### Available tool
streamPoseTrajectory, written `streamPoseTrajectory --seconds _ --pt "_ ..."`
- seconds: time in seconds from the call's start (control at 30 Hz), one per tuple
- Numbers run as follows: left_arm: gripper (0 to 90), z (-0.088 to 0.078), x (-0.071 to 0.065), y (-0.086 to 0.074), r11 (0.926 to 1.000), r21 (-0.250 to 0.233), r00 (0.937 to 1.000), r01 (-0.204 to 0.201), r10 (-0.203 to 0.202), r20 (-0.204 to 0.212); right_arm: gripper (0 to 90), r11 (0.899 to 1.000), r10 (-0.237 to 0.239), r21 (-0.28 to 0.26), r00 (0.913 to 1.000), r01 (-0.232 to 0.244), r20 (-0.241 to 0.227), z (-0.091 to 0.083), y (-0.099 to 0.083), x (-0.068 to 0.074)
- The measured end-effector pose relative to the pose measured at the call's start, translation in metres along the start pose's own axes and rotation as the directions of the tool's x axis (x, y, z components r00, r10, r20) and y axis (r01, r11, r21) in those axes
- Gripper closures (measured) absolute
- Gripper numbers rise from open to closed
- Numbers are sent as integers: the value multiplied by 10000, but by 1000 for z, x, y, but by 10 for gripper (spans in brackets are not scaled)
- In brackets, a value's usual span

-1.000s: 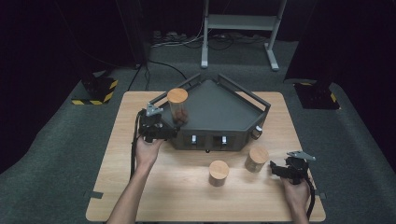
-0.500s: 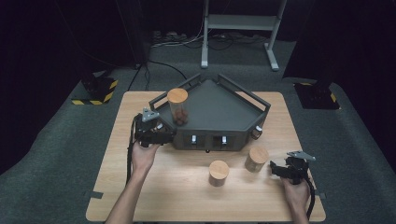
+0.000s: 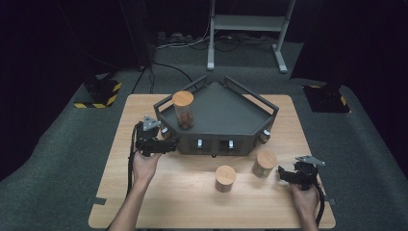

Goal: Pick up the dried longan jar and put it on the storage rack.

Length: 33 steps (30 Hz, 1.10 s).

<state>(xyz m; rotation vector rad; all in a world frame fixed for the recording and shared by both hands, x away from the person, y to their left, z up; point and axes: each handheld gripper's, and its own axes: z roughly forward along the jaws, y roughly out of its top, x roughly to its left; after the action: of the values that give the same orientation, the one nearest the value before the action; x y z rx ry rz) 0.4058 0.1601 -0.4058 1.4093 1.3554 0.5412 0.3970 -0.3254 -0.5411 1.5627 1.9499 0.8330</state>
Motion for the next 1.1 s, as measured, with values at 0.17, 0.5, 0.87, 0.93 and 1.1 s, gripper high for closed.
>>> streamPoseTrajectory --seconds 0.17,0.5,0.87,0.93,1.1 --pt "62 0 3 -4 9999 21 9999 144 -144 -28 88 10000 1 0 10000 -1 -2 0 0 0" --pt "62 0 6 -16 9995 271 9998 167 -166 -59 88 10000 -2 0 10000 2 -2 0 0 0" --pt "63 3 8 -32 9992 320 9997 236 -232 -123 88 10000 0 0 10000 0 -2 0 0 0" --pt "63 4 9 -33 9990 374 9996 247 -242 -129 88 10000 1 0 10000 -1 -2 0 0 0" --pt "64 5 9 -38 9988 418 9996 236 -230 -149 88 10000 0 0 10000 0 -2 0 0 0"
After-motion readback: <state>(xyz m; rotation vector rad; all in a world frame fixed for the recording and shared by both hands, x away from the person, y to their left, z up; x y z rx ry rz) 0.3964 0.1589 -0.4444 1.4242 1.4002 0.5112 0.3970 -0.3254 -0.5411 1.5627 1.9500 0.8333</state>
